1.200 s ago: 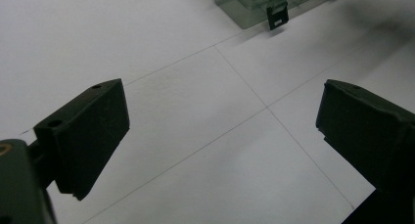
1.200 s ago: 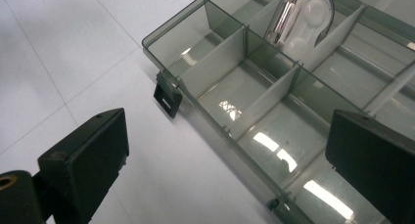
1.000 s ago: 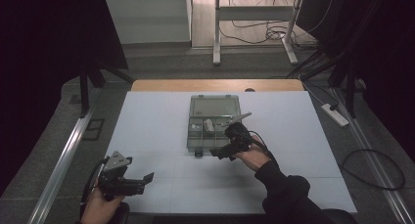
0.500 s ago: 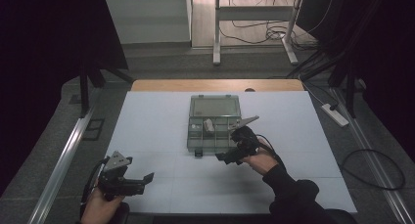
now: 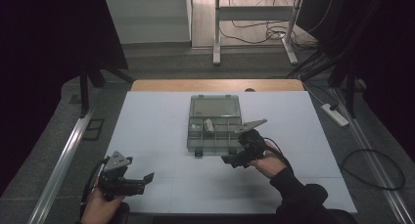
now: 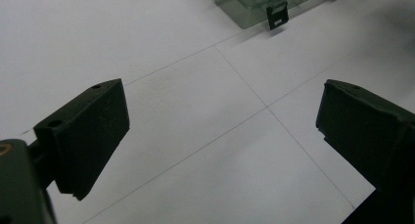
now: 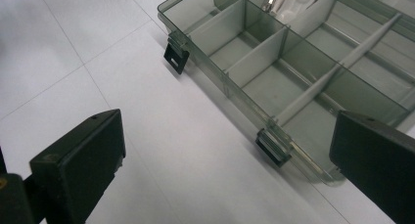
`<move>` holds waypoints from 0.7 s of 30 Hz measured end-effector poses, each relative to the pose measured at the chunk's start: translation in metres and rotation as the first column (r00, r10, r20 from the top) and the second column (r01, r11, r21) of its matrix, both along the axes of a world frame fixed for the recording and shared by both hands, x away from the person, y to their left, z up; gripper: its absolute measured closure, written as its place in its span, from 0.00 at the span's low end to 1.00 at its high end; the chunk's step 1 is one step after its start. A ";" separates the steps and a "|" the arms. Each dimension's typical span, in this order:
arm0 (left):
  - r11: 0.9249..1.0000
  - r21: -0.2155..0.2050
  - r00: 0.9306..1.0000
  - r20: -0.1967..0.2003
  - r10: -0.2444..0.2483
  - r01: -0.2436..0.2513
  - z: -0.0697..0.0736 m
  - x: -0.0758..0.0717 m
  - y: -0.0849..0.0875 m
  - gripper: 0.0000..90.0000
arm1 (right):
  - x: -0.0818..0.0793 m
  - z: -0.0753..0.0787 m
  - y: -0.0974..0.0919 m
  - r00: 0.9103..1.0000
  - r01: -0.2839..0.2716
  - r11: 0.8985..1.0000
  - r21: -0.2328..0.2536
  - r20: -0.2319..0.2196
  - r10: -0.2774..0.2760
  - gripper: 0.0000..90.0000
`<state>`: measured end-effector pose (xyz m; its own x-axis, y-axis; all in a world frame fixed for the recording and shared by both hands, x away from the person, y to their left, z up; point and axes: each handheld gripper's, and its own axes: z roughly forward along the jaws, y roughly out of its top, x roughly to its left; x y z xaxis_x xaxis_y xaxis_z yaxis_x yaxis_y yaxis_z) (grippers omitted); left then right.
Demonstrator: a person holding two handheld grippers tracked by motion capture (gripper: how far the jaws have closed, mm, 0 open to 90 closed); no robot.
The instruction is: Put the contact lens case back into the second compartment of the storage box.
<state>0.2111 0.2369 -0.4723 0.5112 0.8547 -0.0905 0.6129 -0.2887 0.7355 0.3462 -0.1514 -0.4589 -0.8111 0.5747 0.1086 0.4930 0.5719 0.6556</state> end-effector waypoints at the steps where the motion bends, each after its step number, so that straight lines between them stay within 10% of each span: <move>1: 1.000 -0.001 1.000 0.000 0.001 -0.001 0.000 0.000 0.000 0.06 | -0.001 0.001 -0.003 1.000 0.002 1.000 0.003 0.002 -0.002 0.00; 21: 1.000 -0.003 1.000 -0.001 0.001 -0.001 0.000 0.000 0.000 0.06 | -0.015 0.001 -0.032 0.999 0.027 1.000 0.001 0.017 -0.027 0.00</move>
<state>0.2112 0.2370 -0.4724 0.5101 0.8550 -0.0939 0.6143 -0.2858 0.7355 0.3312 -0.1829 -0.4578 -0.7970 0.5965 0.0950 0.4969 0.5582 0.6644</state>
